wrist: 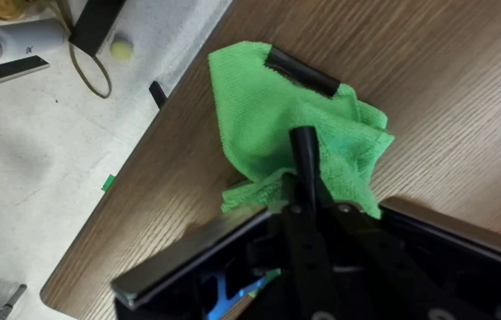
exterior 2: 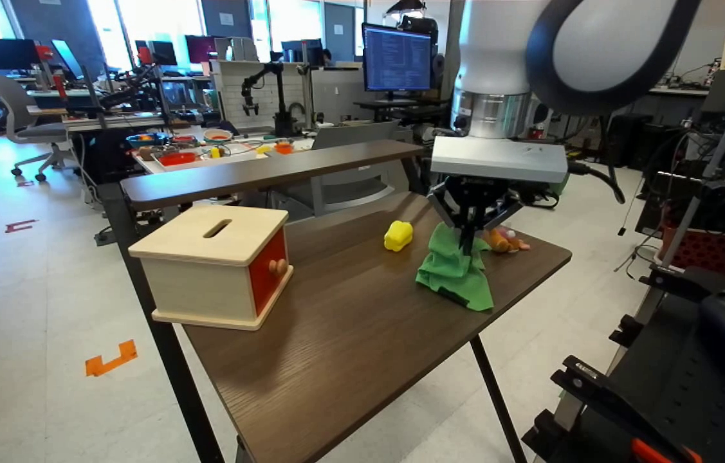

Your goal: Move the green towel slightly forward.

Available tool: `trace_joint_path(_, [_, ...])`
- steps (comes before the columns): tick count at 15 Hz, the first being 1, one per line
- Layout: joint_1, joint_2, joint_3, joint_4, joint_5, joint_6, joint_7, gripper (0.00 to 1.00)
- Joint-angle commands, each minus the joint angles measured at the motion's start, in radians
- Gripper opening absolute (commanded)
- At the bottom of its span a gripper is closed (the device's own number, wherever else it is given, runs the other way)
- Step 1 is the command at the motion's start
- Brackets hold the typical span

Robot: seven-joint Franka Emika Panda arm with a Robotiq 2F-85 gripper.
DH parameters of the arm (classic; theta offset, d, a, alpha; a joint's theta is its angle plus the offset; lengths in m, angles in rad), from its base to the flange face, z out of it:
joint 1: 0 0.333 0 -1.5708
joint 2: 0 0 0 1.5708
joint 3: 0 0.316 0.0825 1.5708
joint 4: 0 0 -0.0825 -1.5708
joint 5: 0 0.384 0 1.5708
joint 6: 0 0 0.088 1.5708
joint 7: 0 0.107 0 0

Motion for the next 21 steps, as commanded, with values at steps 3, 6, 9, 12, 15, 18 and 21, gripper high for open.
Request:
trace_joint_path(3, [0.167,0.113,-0.111,0.203,0.255,-0.026,-0.173,0.02])
trace_joint_path(6, [0.214,0.181,-0.146,0.299,0.331,-0.042,-0.216,0.02])
trace_joint_path(9, [0.241,0.251,-0.171,0.373,0.382,-0.053,-0.244,0.02])
trace_joint_path(12, [0.26,0.316,-0.186,0.436,0.415,-0.066,-0.264,0.31])
trace_joint_path(15, [0.267,0.348,-0.191,0.472,0.437,-0.087,-0.284,0.46])
trace_joint_path(18, [0.288,0.325,-0.212,0.459,0.425,-0.091,-0.301,0.67])
trace_joint_path(21, [0.315,0.265,-0.24,0.389,0.411,-0.074,-0.314,0.9])
